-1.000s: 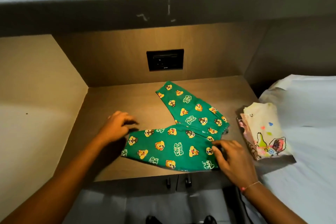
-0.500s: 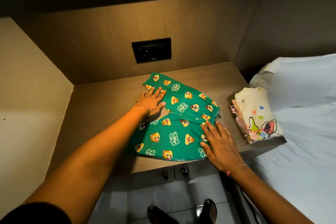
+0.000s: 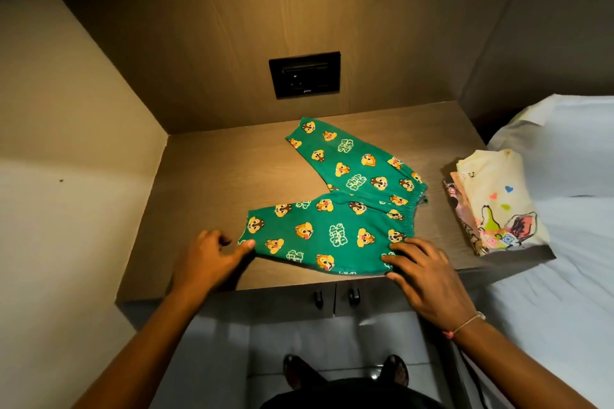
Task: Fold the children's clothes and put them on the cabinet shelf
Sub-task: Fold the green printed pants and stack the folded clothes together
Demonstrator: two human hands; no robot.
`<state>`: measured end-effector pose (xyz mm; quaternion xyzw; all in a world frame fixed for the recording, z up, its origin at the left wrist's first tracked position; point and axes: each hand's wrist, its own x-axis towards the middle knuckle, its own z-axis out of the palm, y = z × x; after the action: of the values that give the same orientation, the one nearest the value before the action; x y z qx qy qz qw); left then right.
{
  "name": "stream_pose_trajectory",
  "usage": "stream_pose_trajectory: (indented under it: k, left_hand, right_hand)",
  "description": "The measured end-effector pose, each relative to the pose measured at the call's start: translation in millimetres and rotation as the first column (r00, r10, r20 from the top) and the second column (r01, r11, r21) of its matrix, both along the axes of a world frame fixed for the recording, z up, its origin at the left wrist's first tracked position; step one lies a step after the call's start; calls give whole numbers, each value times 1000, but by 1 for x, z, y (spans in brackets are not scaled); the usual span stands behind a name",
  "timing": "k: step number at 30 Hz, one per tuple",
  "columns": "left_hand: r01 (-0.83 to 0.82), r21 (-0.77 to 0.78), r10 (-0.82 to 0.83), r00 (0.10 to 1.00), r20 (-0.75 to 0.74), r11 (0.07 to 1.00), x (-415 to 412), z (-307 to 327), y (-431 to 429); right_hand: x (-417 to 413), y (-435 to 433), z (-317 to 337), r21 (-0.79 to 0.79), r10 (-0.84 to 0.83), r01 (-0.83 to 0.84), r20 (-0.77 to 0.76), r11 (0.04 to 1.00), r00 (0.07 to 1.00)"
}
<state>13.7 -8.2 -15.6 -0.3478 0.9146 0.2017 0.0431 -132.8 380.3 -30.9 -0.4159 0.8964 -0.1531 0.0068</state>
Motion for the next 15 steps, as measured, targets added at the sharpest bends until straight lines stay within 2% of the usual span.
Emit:
stream_pose_trajectory:
  k: [3, 5, 6, 8, 9, 10, 12, 15]
  left_hand:
    - [-41, 167, 58, 993, -100, 985, -5, 1, 15]
    - [-109, 327, 173, 970, -171, 939, -15, 2, 23]
    - [-144, 439, 256, 944, -207, 887, -19, 5, 26]
    - [-182, 676, 439, 868, -230, 714, -25, 13, 29]
    - [-180, 745, 494, 840, -223, 642, -25, 16, 28]
    - [-186, 752, 500, 840, -212, 632, -25, 19, 25]
    - [-230, 617, 424, 886, -186, 752, -24, 18, 17]
    - [-195, 189, 230, 955, -185, 962, -14, 16, 10]
  right_hand:
    - [-5, 2, -5, -26, 16, -16, -8, 1000, 1000]
    - [-5, 3, -6, -23, 31, -32, -20, 999, 999]
    - [-6, 4, -6, -18, 37, -38, -24, 999, 999]
    - [-8, 4, -4, -8, 42, -43, -22, 999, 999]
    - [-9, 4, -3, -7, 45, -45, -21, 999, 999]
    - [-10, 4, -3, -9, 50, -50, -22, 999, 999]
    - [-12, 4, -2, -6, 56, -56, -19, 998, 998]
    - [-13, 5, -2, 1, 61, -61, -15, 998, 998]
